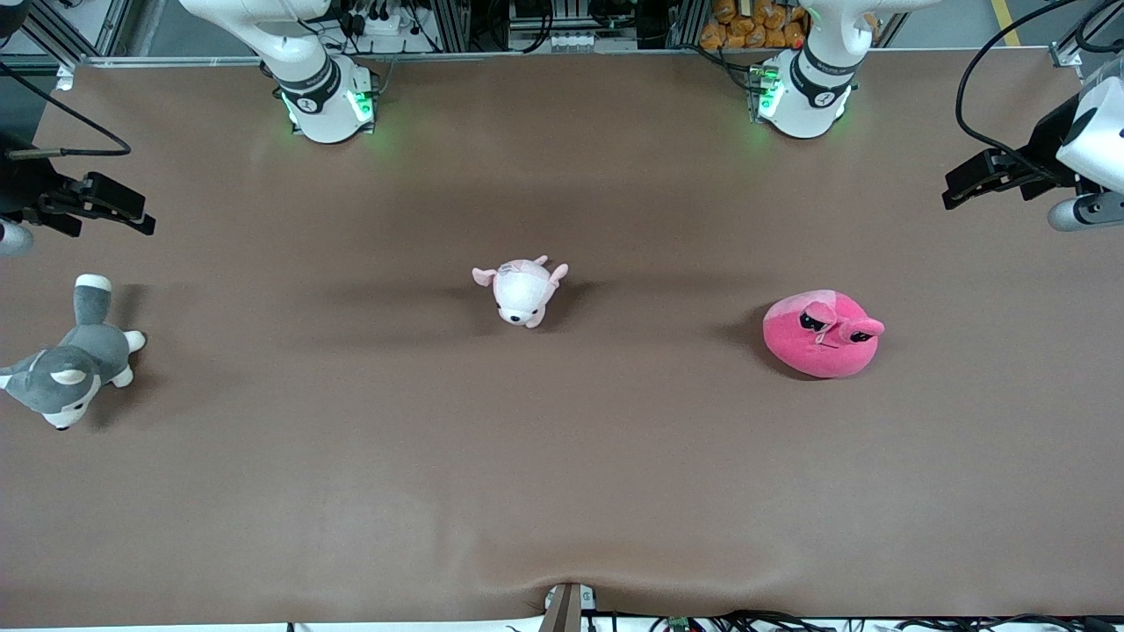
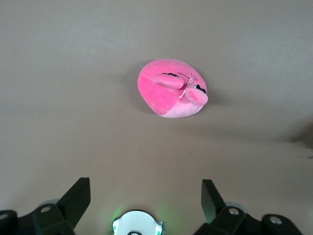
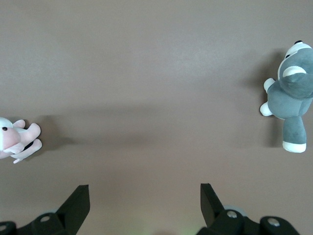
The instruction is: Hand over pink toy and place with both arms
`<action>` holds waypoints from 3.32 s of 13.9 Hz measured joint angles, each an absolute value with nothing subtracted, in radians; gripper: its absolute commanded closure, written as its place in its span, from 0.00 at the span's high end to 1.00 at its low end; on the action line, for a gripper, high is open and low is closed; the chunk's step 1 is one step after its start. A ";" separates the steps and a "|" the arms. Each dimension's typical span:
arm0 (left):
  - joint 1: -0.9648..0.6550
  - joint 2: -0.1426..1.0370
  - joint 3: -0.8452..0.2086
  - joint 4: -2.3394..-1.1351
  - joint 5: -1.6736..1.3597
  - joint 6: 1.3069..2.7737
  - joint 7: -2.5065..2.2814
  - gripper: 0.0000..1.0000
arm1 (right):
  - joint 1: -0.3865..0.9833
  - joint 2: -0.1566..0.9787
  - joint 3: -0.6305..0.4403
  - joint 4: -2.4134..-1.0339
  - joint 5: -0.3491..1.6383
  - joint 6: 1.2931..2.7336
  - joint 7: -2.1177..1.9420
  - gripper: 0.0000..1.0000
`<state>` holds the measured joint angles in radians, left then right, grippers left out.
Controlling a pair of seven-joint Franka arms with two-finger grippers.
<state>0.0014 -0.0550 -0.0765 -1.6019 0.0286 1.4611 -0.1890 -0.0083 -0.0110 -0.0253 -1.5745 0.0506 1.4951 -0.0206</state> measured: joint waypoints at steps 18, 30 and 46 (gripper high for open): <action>0.000 -0.066 -0.087 -1.627 0.029 1.483 -0.194 1.00 | -0.008 -0.011 -0.025 -1.574 0.051 1.495 -0.021 1.00; 0.004 -0.079 -0.086 -1.645 0.029 1.543 -0.192 1.00 | -0.008 -0.011 -0.025 -1.574 0.051 1.496 -0.021 1.00; 0.022 0.163 -0.079 -1.456 0.029 1.638 -0.190 1.00 | -0.008 -0.010 -0.028 -1.573 0.051 1.496 -0.021 1.00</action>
